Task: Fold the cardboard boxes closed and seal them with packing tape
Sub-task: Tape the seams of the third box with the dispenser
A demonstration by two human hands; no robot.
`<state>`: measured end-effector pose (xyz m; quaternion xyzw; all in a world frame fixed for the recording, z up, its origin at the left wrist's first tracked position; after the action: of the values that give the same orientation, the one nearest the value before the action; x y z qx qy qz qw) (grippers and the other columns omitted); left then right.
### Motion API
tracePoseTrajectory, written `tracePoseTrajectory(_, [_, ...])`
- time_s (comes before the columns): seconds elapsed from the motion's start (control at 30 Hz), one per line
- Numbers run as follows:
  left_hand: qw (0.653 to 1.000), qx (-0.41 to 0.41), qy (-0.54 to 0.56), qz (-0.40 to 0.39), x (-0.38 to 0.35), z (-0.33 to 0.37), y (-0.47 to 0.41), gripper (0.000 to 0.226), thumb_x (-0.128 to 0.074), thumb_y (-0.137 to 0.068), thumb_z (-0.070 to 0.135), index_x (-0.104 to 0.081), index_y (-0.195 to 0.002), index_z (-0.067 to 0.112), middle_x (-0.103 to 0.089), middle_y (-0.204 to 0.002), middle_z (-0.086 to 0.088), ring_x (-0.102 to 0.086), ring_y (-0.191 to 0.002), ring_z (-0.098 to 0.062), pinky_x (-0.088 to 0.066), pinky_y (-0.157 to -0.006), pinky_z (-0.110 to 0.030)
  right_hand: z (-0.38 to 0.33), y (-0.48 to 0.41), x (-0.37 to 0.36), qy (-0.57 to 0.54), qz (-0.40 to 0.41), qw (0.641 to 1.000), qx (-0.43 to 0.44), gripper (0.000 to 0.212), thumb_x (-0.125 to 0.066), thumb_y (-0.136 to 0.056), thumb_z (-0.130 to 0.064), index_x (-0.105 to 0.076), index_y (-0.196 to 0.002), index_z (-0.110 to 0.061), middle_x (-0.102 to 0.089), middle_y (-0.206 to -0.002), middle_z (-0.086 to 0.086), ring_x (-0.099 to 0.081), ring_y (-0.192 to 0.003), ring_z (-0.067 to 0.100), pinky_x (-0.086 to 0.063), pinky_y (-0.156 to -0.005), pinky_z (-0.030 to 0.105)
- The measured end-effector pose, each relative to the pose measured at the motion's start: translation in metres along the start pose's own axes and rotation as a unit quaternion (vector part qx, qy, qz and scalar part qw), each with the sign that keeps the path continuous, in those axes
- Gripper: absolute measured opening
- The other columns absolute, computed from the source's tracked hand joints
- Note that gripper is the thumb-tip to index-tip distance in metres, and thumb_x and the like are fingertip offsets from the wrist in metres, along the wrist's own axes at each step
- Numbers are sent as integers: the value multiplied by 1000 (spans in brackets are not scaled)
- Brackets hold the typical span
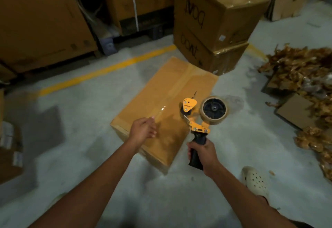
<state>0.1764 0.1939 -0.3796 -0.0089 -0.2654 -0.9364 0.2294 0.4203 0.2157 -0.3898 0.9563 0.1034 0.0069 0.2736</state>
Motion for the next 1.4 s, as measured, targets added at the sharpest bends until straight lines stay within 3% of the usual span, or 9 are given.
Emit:
tracePoseTrajectory(0.07, [992,54,112,-21,16,12,6,47,-57,-96,46,-64,-99,0,-63,-86,-20,-65,-65,-26,-57,-57,-31,-8,9,-28,38,-26,999,24,13,-66,-81,7,-55,-78,0,-56,-61,18,-52,-48,25,-46,-49,33])
tracePoseTrajectory(0.2, [964,146,216,-61,48,20,11,73,-59,-87,64,-55,-120,-1,-57,-108,-23,-65,-93,-34,-61,-66,-40,-15,18,-65,104,-45,992,61,20,-73,-86,-10,-59,-80,3,-57,-55,13,-54,-47,29,-48,-48,35])
tracePoseTrajectory(0.3, [948,166,262,-66,72,12,13,62,-63,-91,52,-49,-129,5,-51,-115,-20,-64,-94,-35,-62,-65,-42,-19,23,-91,144,-79,983,77,32,-69,-91,-20,-57,-73,4,-56,-52,14,-55,-46,30,-48,-47,37])
tracePoseTrajectory(0.4, [938,169,287,-95,85,0,13,46,-61,-97,30,-50,-134,5,-57,-112,-20,-71,-85,-33,-61,-58,-34,-18,21,-107,194,-107,972,76,34,-67,-92,-21,-55,-67,-2,-56,-52,15,-55,-45,28,-48,-48,36])
tracePoseTrajectory(0.53, [931,164,310,-100,99,-11,10,26,-50,-100,9,-52,-125,0,-61,-102,-20,-73,-71,-31,-59,-51,-32,-14,15,-116,220,-125,964,81,19,-67,-92,-16,-60,-82,-2,-59,-58,15,-56,-49,28,-50,-51,35])
tracePoseTrajectory(0.7, [937,186,268,-125,104,-13,1,16,-47,-100,7,-61,-104,1,-74,-88,-20,-75,-73,-29,-61,-56,-32,-18,7,-119,222,-139,960,96,2,-64,-90,2,-64,-91,2,-62,-64,13,-58,-57,27,-52,-56,33])
tracePoseTrajectory(0.83, [938,197,247,-141,108,-16,-15,17,-47,-98,3,-64,-96,0,-74,-89,-21,-75,-75,-29,-62,-60,-33,-25,-6,-124,266,-140,947,118,12,-65,-87,7,-65,-96,-2,-72,-79,16,-68,-65,30,-57,-63,36])
tracePoseTrajectory(1.2, [938,161,263,-158,139,-34,-42,18,-50,-95,-10,-65,-97,0,-74,-87,-22,-75,-72,-29,-62,-60,-27,-28,-26,-152,314,-136,929,143,11,-67,-81,9,-63,-80,-1,-64,-66,22,-57,-52,27,-50,-54,39])
tracePoseTrajectory(1.4, [980,101,143,-95,148,-38,-62,15,-56,-92,-9,-66,-91,1,-73,-81,-21,-74,-68,-27,-63,-67,-31,-28,-33,-162,376,-123,905,158,12,-68,-81,7,-64,-78,-4,-64,-59,13,-58,-49,21,-52,-51,34])
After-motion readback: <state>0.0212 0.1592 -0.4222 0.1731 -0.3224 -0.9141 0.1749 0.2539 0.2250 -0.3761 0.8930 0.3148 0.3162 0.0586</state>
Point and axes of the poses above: each hand's wrist, its own y-axis away from the middle knuckle, its own x-axis out of the back of the hand, z = x × y, the point moved 6 cm from there along -y, towards the middle knuckle
